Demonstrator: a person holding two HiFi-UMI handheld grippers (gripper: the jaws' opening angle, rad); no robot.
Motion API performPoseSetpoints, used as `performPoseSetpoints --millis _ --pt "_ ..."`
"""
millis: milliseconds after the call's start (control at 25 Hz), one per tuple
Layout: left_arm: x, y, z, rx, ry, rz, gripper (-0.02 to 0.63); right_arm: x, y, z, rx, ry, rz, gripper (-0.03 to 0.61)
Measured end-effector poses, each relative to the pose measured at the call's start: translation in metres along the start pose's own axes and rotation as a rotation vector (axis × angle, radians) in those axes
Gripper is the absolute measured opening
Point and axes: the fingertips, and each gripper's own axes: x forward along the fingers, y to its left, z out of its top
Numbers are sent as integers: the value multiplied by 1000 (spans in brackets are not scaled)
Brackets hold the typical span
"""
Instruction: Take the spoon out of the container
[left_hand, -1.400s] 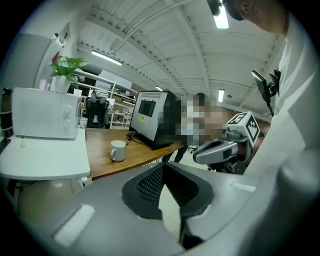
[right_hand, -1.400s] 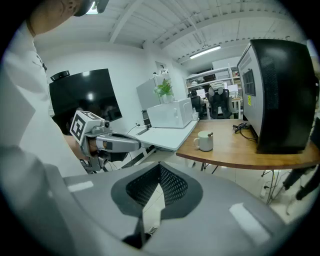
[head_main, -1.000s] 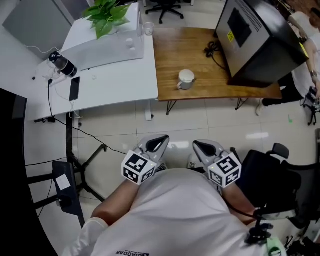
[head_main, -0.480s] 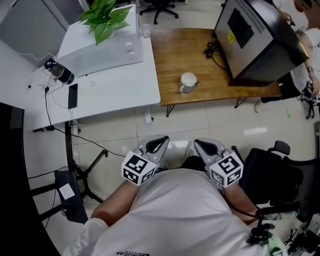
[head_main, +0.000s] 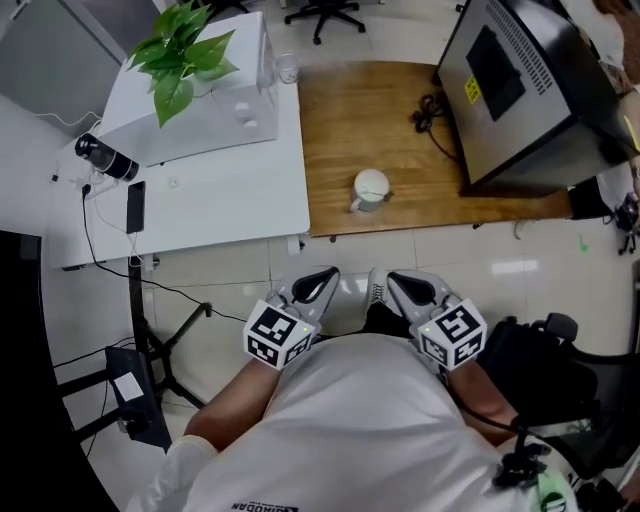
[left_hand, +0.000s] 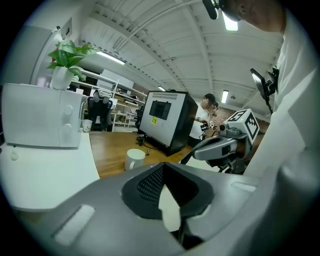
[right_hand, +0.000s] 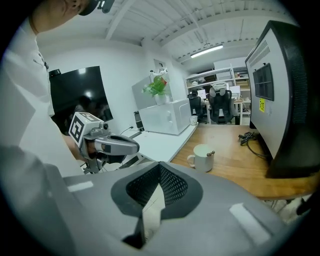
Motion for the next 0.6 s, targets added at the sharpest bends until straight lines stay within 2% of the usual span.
performPoseSetpoints --millis 360,600 --pt "76 26 50 -23 -18 90 5 11 -92 37 -33 21 83 6" --pt "108 44 67 -25 -27 175 5 21 -130 46 -75 45 155 6"
